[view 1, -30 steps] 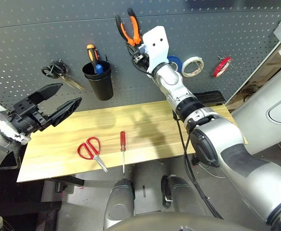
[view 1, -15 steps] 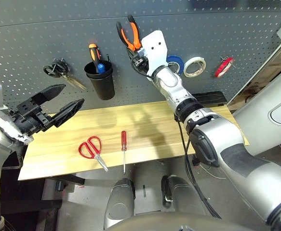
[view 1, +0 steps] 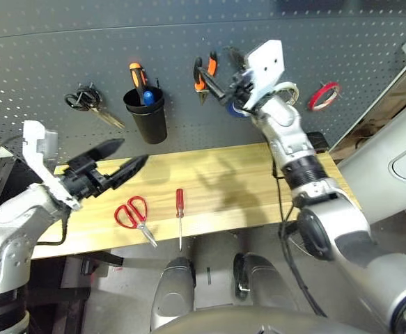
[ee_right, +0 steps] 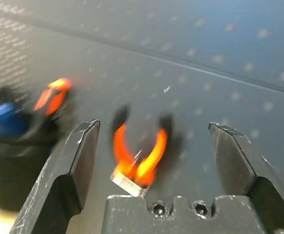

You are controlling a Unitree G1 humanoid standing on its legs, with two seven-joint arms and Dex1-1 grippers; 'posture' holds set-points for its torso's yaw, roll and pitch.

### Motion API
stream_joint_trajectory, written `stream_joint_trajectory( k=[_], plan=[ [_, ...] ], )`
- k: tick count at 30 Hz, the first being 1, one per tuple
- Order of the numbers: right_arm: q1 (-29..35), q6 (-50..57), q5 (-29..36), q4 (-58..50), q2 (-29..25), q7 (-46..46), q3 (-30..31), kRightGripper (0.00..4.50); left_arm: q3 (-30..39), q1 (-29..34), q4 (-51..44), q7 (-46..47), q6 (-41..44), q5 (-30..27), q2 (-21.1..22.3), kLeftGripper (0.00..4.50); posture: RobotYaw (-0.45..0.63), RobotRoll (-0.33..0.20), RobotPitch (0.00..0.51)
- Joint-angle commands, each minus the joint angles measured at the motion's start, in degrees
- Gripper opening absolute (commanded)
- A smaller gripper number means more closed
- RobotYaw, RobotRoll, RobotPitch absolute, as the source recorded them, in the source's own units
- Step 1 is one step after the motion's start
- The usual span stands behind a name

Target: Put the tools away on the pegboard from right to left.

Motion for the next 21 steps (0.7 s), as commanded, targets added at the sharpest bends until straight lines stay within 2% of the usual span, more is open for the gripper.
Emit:
stream_joint_trajectory(
  k=[1, 3, 6, 9, 15, 21],
  plan=[
    [4.53, 13.78, 6.03, -11.65, -5.87, 6.18, 0.59, 4.45, -4.72, -0.41, -0.58, 1.47, 1.64, 2.81, -0.48, 4.5, 0.11, 0.0, 0.075],
    [8.32, 18.81, 8.12, -15.92, -11.01, 10.03, 0.76, 4.45, -8.32, -0.95, -0.39, 4.02, 3.74, 5.59, -0.54, 4.5, 0.08, 0.0, 0.083],
    [13.6, 19.68, 8.4, -19.39, -16.92, 15.25, 2.46, 4.45, -12.55, -2.29, 1.15, 5.83, 5.5, 8.6, -1.07, 4.5, 0.06, 0.0, 0.098],
    [19.01, 15.83, 4.67, -20.84, -21.8, 18.79, 5.52, 4.45, -16.67, -4.79, 2.98, 8.07, 6.73, 11.45, -3.54, 4.5, 0.04, 0.0, 0.117],
    [28.72, 12.86, 3.5, -21.68, -24.97, 20.54, 5.91, 4.45, -23.32, -10.14, 11.38, 14.69, 9.77, 18.87, -9.42, 4.5, 0.0, 0.0, 0.166],
    [38.42, 8.35, 1.43, -21.97, -25.15, 19.81, 6.01, 4.45, -26.67, -13.84, 20.61, 19.78, 11.7, 25.51, -14.82, 4.5, -0.05, 0.0, 0.195]
  ],
)
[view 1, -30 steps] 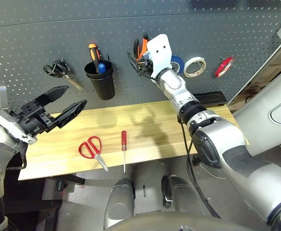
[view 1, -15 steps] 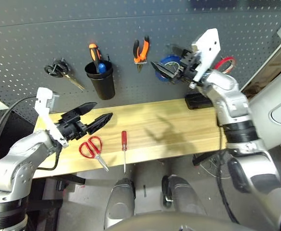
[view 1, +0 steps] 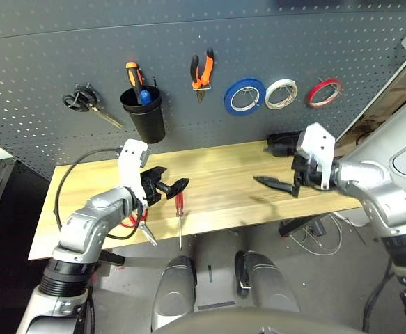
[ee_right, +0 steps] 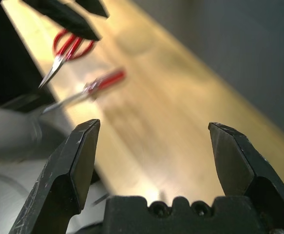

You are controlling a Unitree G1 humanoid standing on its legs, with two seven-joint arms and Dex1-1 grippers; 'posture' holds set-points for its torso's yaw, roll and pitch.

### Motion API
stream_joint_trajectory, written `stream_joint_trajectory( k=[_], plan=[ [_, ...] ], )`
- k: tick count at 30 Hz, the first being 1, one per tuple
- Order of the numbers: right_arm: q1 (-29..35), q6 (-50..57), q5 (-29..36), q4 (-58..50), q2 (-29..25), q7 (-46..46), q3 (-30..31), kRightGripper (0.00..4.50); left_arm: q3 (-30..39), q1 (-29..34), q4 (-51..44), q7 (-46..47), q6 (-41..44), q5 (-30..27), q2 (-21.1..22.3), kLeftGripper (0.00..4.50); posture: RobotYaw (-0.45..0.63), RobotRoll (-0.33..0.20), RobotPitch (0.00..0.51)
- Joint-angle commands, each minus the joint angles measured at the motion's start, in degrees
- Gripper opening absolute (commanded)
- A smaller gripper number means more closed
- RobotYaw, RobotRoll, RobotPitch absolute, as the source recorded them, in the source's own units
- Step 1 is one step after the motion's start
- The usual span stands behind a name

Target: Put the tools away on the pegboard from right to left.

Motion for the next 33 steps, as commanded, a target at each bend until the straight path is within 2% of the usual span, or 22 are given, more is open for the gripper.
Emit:
stream_joint_trajectory(
  k=[1, 11, 20, 23, 27, 33],
  plan=[
    [4.17, -3.8, -2.03, -1.07, -0.51, -0.76, 0.36, 4.45, -2.36, -1.14, 4.66, 2.45, 0.03, 4.77, -1.84, 4.5, -0.06, 0.0, 0.197],
    [11.77, -4.22, -2.84, -6.52, -0.38, -4.44, -0.73, 4.45, -2.23, -3.34, 18.27, 7.61, -3.69, 12.71, -7.99, 4.5, -0.13, 0.0, 0.228],
    [12.99, -3.48, -2.55, -7.66, -0.8, -5.32, -1.56, 4.45, -2.28, -5.15, 26.33, 9.9, -7.0, 17.37, -12.47, 4.5, -0.16, 0.0, 0.236],
    [13.31, -5.19, -3.01, -6.17, -1.23, -4.84, -1.85, 4.5, -1.36, -5.3, 25.78, 9.47, -7.55, 17.49, -12.95, 3.89, -0.15, 0.0, 0.23],
    [12.11, -6.63, -1.91, -4.11, -1.29, -3.22, -1.88, 4.5, -0.06, -4.58, 22.47, 8.21, -6.3, 16.98, -11.6, 2.33, -0.11, 0.0, 0.218],
    [7.27, -10.14, -0.77, 2.56, -0.38, 1.1, -1.04, 4.5, 3.5, -0.59, 7.99, 6.02, 0.13, 14.72, -8.59, 0.05, -0.02, 0.0, 0.192]
  ],
)
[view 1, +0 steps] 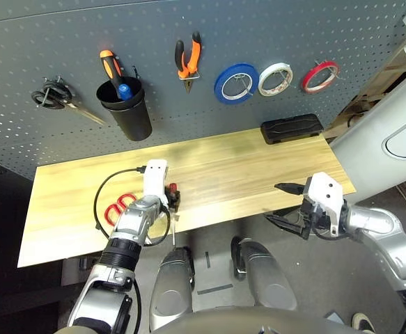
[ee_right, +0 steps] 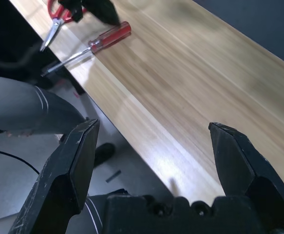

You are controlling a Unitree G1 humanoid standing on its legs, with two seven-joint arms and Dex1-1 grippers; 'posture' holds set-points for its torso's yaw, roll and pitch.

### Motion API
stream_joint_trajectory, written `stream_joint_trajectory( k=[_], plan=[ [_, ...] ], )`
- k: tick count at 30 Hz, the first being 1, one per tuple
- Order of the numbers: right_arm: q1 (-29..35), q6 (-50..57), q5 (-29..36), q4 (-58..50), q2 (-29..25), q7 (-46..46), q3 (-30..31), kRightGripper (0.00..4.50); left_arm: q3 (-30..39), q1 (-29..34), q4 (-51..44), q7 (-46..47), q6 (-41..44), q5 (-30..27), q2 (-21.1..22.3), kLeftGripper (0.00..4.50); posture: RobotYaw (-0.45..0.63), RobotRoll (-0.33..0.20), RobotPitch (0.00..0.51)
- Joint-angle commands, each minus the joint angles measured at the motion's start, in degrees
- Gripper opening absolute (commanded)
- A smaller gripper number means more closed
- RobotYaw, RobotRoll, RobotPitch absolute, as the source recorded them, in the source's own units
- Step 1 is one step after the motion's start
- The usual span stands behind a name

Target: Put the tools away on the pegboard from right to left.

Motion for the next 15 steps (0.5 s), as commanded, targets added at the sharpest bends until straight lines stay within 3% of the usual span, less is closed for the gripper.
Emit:
stream_joint_trajectory(
  k=[1, 7, 15],
  plan=[
    [-2.48, -2.83, 0.73, 4.5, 0.58, 2.7, 0.18, 4.5, 3.17, 3.16, -9.18, -0.59, 5.85, -2.19, 1.0, 0.05, -0.01, 0.0, 0.189],
    [-8.87, -6.81, 0.15, 14.02, 2.28, 6.69, 1.23, 4.5, 8.22, 6.82, -23.0, -0.67, 15.43, -5.16, 2.57, 0.05, 0.07, 0.0, 0.168],
    [-13.59, -8.71, -0.57, 19.06, 4.13, 9.32, 1.89, 4.5, 9.07, 6.4, -25.86, 0.34, 18.77, -5.62, 0.92, 0.05, 0.09, 0.0, 0.154]
  ],
)
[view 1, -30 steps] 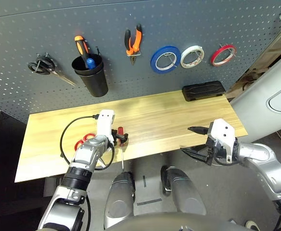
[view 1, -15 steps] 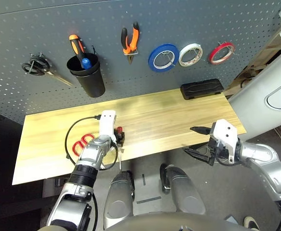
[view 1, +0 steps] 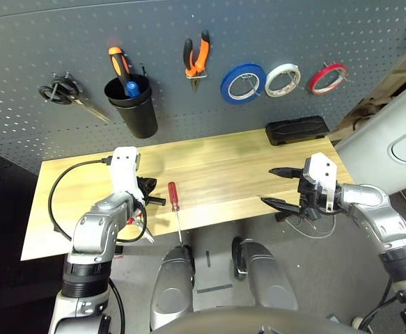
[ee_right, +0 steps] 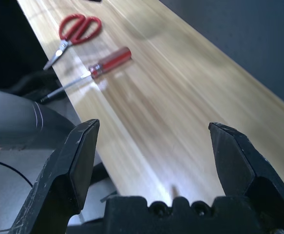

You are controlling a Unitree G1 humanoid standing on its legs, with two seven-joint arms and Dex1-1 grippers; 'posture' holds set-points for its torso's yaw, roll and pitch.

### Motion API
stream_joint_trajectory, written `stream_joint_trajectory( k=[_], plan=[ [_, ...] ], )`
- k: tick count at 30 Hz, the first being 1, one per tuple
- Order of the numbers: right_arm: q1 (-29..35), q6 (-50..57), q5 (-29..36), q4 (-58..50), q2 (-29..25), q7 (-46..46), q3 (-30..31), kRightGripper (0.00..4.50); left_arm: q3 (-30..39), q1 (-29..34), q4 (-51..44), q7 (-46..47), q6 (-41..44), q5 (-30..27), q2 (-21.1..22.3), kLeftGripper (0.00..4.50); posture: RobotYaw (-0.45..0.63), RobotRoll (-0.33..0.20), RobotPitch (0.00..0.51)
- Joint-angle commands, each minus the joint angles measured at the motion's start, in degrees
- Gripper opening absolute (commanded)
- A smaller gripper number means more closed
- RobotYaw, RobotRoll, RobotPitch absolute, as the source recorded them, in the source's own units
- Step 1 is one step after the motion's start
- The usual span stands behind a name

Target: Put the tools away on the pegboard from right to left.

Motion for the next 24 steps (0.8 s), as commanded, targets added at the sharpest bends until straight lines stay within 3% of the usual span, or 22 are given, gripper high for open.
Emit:
stream_joint_trajectory(
  k=[1, 7, 10, 19, 24],
  plan=[
    [0.2, -0.95, -0.37, 1.35, 0.06, 1.25, 0.67, 4.5, -0.21, 0.17, -0.71, 0.24, 1.54, -0.43, -0.21, 0.05, 0.09, 0.0, 0.153],
    [0.73, -1.81, -0.62, 1.74, 0.45, 1.46, 0.48, 4.5, -0.18, -0.35, -0.51, 0.52, 2.31, -0.24, 0.07, 0.21, 0.09, 0.0, 0.152],
    [1.2, -1.77, -0.57, 1.45, 0.5, 1.5, 0.41, 4.5, -0.83, -0.96, -0.16, 0.44, 2.81, -0.07, 0.28, 0.96, 0.08, 0.0, 0.154],
    [6.37, -0.63, 0.11, -3.96, -1.17, 0.14, -1.6, 4.5, -4.64, -4.22, 7.79, 0.19, 1.34, 0.92, -0.94, 4.46, -0.01, 0.0, 0.169],
    [9.56, 0.92, 0.65, -8.15, -1.84, -1.52, -2.2, 4.5, -7.68, -6.91, 14.76, 0.03, -1.59, 2.31, -1.91, 4.49, -0.06, 0.0, 0.177]
  ],
)
